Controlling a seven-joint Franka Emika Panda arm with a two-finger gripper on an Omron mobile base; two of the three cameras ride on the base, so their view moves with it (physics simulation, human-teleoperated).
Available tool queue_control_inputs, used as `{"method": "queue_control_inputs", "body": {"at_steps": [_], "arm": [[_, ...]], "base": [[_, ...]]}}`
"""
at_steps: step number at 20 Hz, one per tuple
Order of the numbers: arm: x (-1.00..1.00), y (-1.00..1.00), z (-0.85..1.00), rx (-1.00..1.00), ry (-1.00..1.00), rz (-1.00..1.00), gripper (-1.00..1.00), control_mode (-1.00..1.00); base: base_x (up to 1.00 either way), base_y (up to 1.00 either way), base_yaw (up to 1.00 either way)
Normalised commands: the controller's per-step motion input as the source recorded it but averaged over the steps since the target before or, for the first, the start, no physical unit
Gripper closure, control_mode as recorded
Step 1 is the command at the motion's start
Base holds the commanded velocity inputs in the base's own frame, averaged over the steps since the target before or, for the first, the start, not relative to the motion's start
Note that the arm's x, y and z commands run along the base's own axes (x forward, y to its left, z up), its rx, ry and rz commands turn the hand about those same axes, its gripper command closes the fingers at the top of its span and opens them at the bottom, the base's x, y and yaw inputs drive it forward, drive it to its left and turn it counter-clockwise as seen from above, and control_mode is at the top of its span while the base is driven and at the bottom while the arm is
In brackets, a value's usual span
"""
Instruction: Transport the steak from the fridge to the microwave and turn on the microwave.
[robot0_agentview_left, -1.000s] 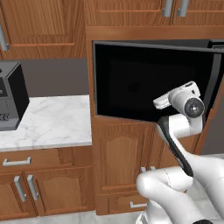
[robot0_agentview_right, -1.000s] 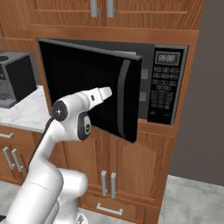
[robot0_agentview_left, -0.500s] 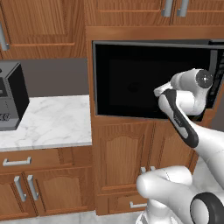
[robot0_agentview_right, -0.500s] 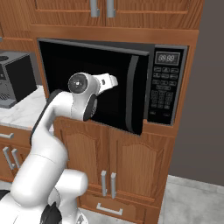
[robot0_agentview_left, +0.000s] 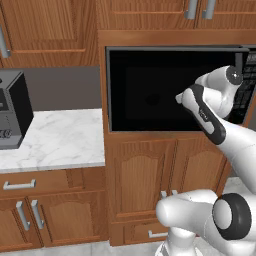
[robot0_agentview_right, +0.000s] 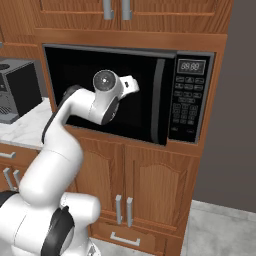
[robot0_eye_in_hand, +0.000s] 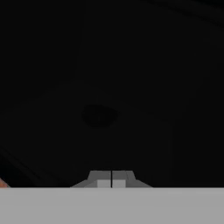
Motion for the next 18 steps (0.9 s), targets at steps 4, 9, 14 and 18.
{"method": "queue_control_inputs", "body": {"at_steps": [4, 9, 14, 18], "arm": [[0.23, 0.0, -0.34, 0.0, 0.0, 0.0, 1.0, -1.0], [0.26, 0.0, -0.13, 0.0, 0.0, 0.0, 1.0, -1.0], [0.27, 0.0, -0.09, 0.0, 0.0, 0.0, 1.0, -1.0], [0.3, 0.0, -0.15, 0.0, 0.0, 0.0, 1.0, -1.0]], "base": [[0.0, 0.0, 0.0], [0.0, 0.0, 0.0], [0.0, 0.0, 0.0], [0.0, 0.0, 0.0]]}}
